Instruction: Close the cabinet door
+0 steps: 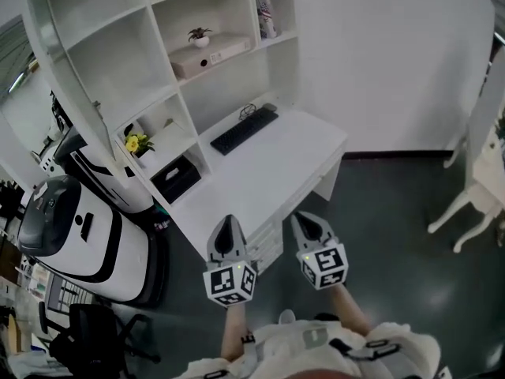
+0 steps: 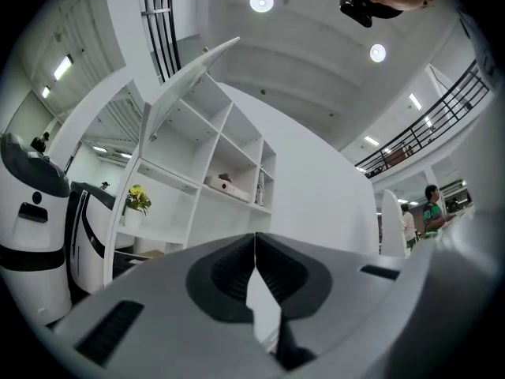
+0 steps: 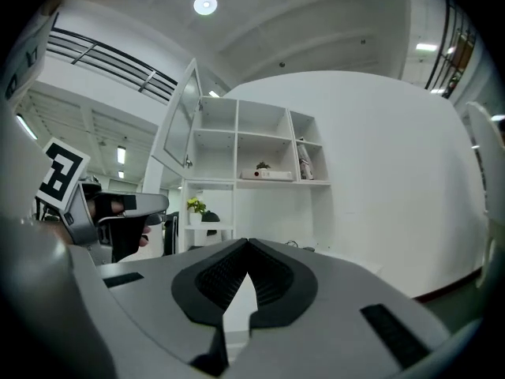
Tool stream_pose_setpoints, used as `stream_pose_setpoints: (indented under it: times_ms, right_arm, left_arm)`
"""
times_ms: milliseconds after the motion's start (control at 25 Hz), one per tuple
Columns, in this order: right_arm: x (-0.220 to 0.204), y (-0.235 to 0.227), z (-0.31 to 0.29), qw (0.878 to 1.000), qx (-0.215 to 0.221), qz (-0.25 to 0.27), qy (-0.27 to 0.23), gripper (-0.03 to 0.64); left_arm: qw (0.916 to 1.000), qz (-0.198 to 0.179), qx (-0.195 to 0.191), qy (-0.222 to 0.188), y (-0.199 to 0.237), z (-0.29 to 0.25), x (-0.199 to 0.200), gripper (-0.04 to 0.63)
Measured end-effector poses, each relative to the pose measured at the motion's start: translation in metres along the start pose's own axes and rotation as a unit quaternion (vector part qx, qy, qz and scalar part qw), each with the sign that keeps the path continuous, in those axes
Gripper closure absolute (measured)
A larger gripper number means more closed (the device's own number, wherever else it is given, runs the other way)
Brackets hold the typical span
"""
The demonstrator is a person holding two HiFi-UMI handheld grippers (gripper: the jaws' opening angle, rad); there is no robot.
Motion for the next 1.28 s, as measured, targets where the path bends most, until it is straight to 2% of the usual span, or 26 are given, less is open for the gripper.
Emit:
stream_pose_setpoints:
  times_ms: [200,440,600,800,960,1280]
  right_arm:
    - [0.003,-0.025,-0.025,0.999,0.033,-0.025,0.000,0.612]
    - [0.026,-0.035,-0.053,0.991,0.132,-0.006,-0.032,0.612]
    - [0.042,-0.040,-0.064,0.983,0.173,0.005,-0.059,0.612]
    - [0.046,-0.046,-0.077,0.980,0.191,0.007,-0.062,0.612]
    - [0.043,-0.047,-0.079,0.977,0.206,0.011,-0.061,0.612]
    - [0.038,-0.042,-0.076,0.976,0.212,0.000,-0.053,0.612]
  left_arm:
    - [0.9993,0.007,0.033,0.015,-0.004,-0.023,-0.004,0.589]
    - [0.9951,-0.012,0.098,-0.005,-0.023,-0.033,0.001,0.589]
    - [0.9896,-0.026,0.140,-0.018,-0.031,-0.032,0.005,0.589]
    - [0.9811,-0.027,0.191,-0.015,-0.031,-0.026,0.003,0.589]
    - [0.9767,-0.029,0.212,-0.017,-0.029,-0.021,0.005,0.589]
    - [0.9772,-0.026,0.211,-0.005,-0.028,-0.013,0.003,0.589]
Point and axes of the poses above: the fingertips, and each gripper's own axes: z backward along the fingers, y to its left, x out of its top, the point moved 10 cm from there along z, backward along the fingers, and after that the axes turned 2 degrees about x, right-handed, at the moved point
